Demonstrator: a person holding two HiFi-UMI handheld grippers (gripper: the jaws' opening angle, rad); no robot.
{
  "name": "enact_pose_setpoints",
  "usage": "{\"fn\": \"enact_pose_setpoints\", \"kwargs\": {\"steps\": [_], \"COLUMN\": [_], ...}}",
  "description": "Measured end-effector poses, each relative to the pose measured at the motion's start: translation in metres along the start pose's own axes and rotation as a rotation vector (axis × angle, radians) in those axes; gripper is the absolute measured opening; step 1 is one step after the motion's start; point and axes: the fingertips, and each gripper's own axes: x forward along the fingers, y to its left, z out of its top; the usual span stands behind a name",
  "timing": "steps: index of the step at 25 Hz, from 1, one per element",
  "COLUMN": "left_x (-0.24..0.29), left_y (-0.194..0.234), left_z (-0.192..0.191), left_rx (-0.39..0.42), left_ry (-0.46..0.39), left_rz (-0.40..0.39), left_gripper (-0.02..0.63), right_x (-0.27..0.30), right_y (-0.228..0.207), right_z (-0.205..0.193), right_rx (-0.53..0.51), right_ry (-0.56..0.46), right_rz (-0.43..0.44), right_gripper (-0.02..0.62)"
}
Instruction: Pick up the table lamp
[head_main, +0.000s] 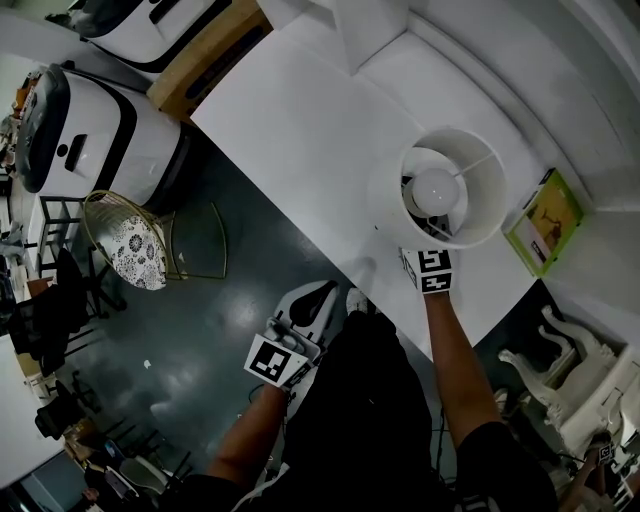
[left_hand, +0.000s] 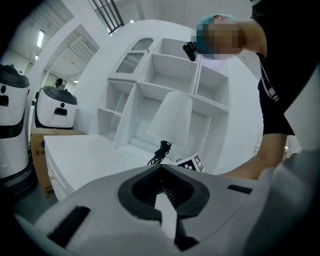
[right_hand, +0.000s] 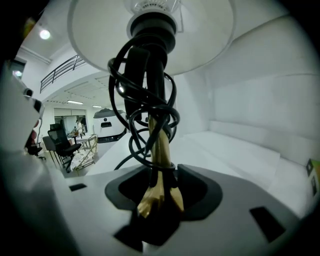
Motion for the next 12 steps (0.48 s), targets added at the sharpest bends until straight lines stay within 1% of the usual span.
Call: {"fn": "enact_pose_setpoints", "kwargs": {"steps": [4,8,12], "left_x": [-0.001,-0.004,-0.011], "left_y": [-0.002,-0.006,-0.006], "left_z": [-0.002,-0.003,-0.003], "left_rx": [-0.001,0.001,0.004], "left_ry": [0.002,0.0,0.006], "left_rz": [0.001,0.001,0.011], "left_gripper": [0.018,0.018,0.018], "right_x": [0.0,-0.002,-0.001], "right_y": [0.002,0.004,0.005], "right_z": [-0.004,0.006,0.006], "right_rx": [-0.019,-0.045,-0.062], "right_ry": [-0.002,-0.045,-0.036], "right_rz": [-0.013,0.003,0.024], "right_gripper": [0.181,0.161,0.153]}}
